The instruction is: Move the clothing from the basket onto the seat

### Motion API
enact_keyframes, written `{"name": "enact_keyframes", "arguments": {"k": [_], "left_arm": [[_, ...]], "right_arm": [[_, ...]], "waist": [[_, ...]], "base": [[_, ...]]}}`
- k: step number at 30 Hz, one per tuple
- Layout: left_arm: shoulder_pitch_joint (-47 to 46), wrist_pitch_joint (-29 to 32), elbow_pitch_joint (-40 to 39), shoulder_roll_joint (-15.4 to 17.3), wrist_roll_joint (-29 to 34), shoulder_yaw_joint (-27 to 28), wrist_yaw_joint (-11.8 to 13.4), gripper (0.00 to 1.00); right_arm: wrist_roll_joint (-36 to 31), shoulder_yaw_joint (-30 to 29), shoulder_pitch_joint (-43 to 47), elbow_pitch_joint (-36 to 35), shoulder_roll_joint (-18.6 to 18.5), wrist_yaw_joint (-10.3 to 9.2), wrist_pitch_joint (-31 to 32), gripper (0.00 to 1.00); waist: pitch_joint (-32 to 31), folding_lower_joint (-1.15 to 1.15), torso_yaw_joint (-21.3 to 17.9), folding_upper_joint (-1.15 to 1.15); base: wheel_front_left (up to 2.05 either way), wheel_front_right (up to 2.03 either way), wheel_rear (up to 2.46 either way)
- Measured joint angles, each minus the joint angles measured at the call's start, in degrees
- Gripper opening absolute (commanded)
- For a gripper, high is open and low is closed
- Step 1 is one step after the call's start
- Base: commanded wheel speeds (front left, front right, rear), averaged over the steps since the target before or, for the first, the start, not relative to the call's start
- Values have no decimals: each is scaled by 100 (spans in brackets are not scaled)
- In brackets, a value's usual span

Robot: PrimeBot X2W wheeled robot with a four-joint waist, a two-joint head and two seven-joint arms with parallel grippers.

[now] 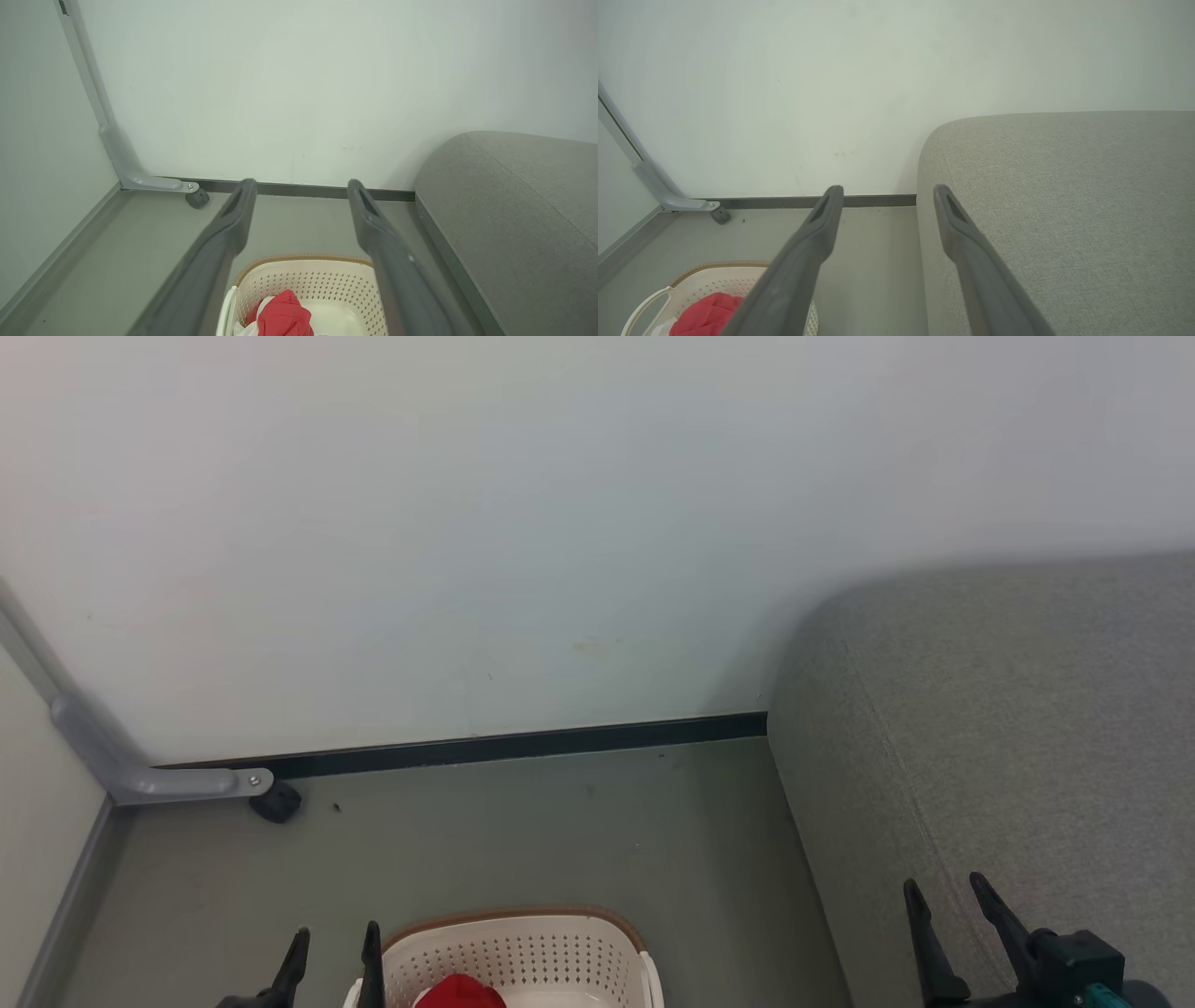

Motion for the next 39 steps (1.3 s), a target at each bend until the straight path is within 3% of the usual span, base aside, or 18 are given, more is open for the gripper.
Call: {"name": "enact_keyframes", "arguments": {"k": [17,39], "left_arm": [[-75,1,860,-105,7,-409,-100,100],[-1603,350,2373,-181,11,-683,-129,100]], "right_arm": [[-194,-20,-297,-454,-75,35,-1,100],[-313,-81,-1232,-1396,-56,44,-2,100]], "waist": [[499,0,-105,0],[2088,1,-669,1]], "base": [[0,0,0],[0,0,0]]}}
